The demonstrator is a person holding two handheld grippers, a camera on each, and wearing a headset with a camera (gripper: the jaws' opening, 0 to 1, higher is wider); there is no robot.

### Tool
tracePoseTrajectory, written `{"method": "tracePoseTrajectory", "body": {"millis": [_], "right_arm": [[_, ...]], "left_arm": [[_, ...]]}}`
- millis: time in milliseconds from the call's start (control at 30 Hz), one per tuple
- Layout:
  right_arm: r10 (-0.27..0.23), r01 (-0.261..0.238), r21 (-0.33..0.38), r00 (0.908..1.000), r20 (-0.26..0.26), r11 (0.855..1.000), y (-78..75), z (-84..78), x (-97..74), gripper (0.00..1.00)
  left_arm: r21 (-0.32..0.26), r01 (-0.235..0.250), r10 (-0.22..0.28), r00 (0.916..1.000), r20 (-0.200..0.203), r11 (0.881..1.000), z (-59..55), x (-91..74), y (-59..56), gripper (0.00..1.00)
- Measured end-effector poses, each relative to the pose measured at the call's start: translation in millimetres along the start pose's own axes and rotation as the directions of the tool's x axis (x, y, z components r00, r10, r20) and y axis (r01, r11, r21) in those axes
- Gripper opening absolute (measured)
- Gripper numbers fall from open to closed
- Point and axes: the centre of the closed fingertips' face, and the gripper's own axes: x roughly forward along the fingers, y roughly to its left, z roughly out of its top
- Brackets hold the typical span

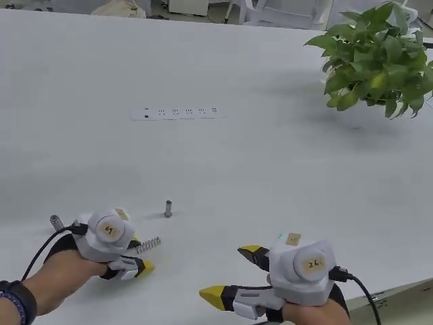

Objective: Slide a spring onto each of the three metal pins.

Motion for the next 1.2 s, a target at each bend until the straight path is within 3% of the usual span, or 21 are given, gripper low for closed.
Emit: {"method": "tracePoseTrajectory", "body": {"millis": [133, 233, 300, 333, 400, 900, 1000, 1200], "right_arm": [[-0.006, 0.006, 0.003, 1.0, 0.003, 1.0, -1.9, -0.2, -1.5, 0.66], [-0.008, 0.008, 0.005, 1.0, 0.002, 1.0, -2.3, -0.8, -2.6, 0.66], [-0.009, 0.009, 0.006, 1.0, 0.0, 1.0, -2.8, -2.1, -2.8, 0.66], [-0.01, 0.01, 0.007, 0.9999, 0.0, 1.0, -3.0, -2.5, -2.9, 0.66], [-0.013, 0.013, 0.009, 0.9999, 0.0, 1.0, -3.6, -3.1, -3.1, 0.66], [-0.003, 0.003, 0.017, 0.9999, 0.014, 1.0, 2.6, -2.0, 0.6, 0.65], [-0.003, 0.003, 0.018, 0.9999, 0.013, 1.0, 3.6, -2.7, 0.5, 0.65], [-0.001, 0.001, 0.016, 1.0, 0.01, 1.0, 5.6, -5.6, -0.6, 0.65]], "left_arm": [[-0.053, -0.045, 0.046, 0.9987, 0.021, 0.998, 3.8, 2.3, 11.2, 0.2], [-0.05, -0.066, 0.067, 0.9974, 0.025, 0.997, 5.8, 3.3, 13.6, 0.15], [-0.023, -0.08, 0.081, 0.9962, 0.032, 0.997, 6.4, 5.7, 15.0, 0.05], [-0.041, -0.085, 0.086, 0.9957, 0.033, 0.996, 4.5, 4.4, 14.8, 0.03], [-0.081, -0.08, 0.084, 0.9955, 0.044, 0.993, 4.3, 3.5, 15.1, 0.03], [-0.114, -0.113, 0.124, 0.9882, 0.091, 0.987, 1.5, -27.8, 11.9, 0.03], [-0.135, -0.124, 0.139, 0.9844, 0.108, 0.983, -1.5, -35.9, 11.7, 0.03], [-0.14, -0.136, 0.151, 0.9829, 0.105, 0.981, -15.4, -47.0, 6.8, 0.03]]}}
